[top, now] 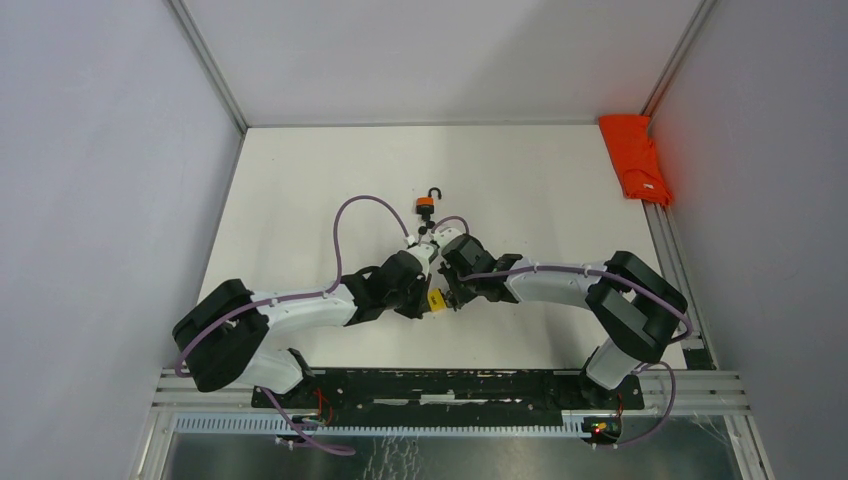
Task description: Unlock with the key
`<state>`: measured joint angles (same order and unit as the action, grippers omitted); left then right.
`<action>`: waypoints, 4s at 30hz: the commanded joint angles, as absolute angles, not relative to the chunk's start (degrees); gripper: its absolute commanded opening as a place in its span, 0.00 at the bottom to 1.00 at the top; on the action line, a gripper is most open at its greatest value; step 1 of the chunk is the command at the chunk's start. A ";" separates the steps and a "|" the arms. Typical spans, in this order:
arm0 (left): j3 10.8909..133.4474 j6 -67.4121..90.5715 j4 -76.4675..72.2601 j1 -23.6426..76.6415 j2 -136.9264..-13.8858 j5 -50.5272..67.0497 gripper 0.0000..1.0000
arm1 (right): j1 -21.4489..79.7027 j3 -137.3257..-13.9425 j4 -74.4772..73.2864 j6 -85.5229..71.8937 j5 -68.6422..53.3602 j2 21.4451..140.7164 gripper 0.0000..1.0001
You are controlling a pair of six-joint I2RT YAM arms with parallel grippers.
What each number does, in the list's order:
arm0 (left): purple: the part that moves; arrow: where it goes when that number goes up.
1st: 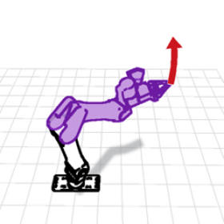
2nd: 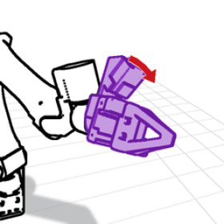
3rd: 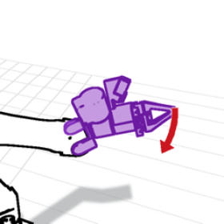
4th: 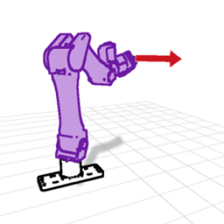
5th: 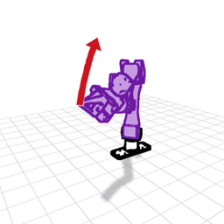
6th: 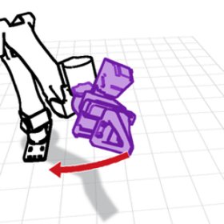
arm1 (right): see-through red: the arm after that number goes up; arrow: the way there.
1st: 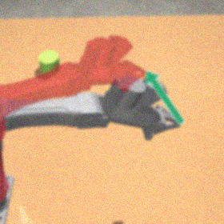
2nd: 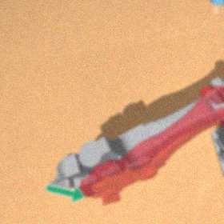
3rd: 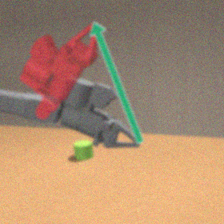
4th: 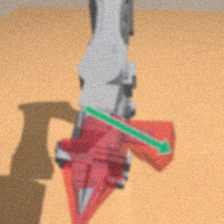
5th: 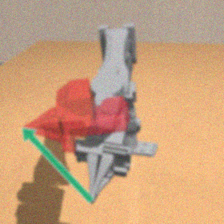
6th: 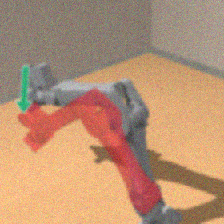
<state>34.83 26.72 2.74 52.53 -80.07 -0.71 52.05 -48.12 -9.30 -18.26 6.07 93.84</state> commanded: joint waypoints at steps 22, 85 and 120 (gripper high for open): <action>34.03 25.31 -1.68 52.77 -78.76 -1.34 0.02 | 64.74 -54.84 -12.98 -13.45 0.24 101.94 0.00; 32.32 26.92 -6.90 52.72 -75.46 -3.80 0.02 | 83.23 -64.15 -16.45 -12.57 -9.57 104.94 0.00; 43.13 26.81 8.68 52.73 -79.04 -8.61 0.02 | 48.49 -11.23 18.29 -32.44 -21.40 54.10 0.28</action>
<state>39.77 23.92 5.17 52.53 -81.06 -6.11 50.89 -15.14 6.59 -29.93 -10.59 53.69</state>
